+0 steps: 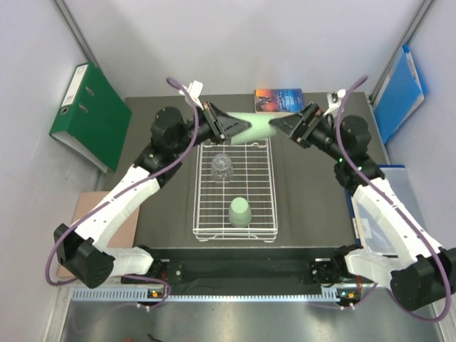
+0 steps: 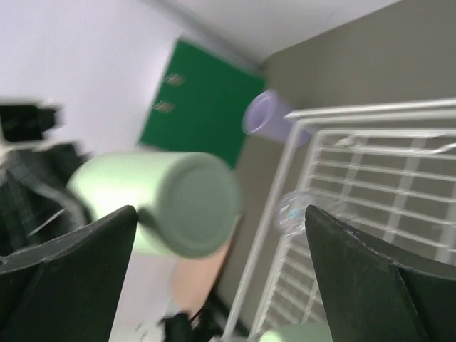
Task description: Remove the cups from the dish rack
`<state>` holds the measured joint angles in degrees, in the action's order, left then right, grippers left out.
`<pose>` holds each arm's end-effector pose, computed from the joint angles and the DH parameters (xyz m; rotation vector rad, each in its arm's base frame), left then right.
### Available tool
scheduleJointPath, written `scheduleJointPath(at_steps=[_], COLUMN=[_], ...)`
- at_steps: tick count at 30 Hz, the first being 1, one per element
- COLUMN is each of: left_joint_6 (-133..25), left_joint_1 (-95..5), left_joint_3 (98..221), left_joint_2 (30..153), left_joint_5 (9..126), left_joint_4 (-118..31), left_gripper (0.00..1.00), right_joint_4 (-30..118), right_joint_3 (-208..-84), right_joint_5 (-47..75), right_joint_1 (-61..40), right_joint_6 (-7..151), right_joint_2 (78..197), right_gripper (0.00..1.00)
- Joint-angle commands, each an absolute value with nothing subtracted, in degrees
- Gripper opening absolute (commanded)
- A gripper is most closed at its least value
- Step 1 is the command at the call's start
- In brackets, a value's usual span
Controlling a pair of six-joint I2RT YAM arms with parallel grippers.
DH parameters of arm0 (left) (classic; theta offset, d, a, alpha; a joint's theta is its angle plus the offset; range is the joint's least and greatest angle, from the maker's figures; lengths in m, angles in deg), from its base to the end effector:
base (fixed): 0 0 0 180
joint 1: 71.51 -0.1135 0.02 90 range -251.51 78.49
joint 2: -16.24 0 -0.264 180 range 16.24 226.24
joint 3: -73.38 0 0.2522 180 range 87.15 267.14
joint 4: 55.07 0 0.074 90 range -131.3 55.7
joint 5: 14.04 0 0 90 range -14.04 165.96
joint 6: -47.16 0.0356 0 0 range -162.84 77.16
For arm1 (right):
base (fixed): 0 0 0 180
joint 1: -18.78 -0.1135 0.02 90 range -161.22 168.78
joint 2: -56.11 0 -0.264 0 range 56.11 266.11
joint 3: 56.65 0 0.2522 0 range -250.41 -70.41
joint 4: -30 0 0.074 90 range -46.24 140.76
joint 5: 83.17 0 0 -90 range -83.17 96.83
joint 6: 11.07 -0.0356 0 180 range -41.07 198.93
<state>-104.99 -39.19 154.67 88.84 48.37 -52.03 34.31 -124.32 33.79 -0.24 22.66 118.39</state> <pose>0.2408 -0.1719 0.4139 0.0075 1.7323 -1.6336 0.2349 0.0980 0.3729 0.1480 1.7274 1.3679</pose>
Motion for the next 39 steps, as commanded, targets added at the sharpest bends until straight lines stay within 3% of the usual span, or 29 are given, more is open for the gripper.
scheduleJointPath(at_steps=[1, 5, 9, 12, 27, 39], left_joint_6=[-84.52, -78.71, -74.84, -72.37, -70.35, -72.89], left_joint_1=[-39.34, -39.34, -39.34, -39.78, -51.2, -54.02], left_joint_3=[171.2, 183.36, 192.16, 193.06, 177.68, 180.66], left_joint_2=[88.12, 92.78, 100.85, 104.47, 110.27, 121.53], left_joint_5=[63.1, 84.97, 107.72, 114.78, 98.04, 89.59], left_joint_4=[-23.68, 0.97, 17.61, 23.01, 15.74, 15.74], left_gripper=[0.0, 0.0, 0.0, 0.0, 0.0, 0.0], right_joint_4=[67.88, 84.24, 86.21, 87.0, 83.93, 83.58], right_joint_3=[-138.77, -145.64, -144.07, -142.22, -137.91, -138.17], right_joint_5=[4.46, -11.31, -18.99, -23.4, -17.6, -16.81], right_joint_1=[-0.64, -0.82, -2.92, -5.91, -8.2, -8.46], right_joint_6=[41.81, 46.05, 48.42, 49.83, 49.31, 50.89], right_joint_2=[117.8, 121.32, 120.27, 119.74, 121.94, 124.13], right_gripper=[1.0, 1.0, 1.0, 1.0, 1.0, 1.0])
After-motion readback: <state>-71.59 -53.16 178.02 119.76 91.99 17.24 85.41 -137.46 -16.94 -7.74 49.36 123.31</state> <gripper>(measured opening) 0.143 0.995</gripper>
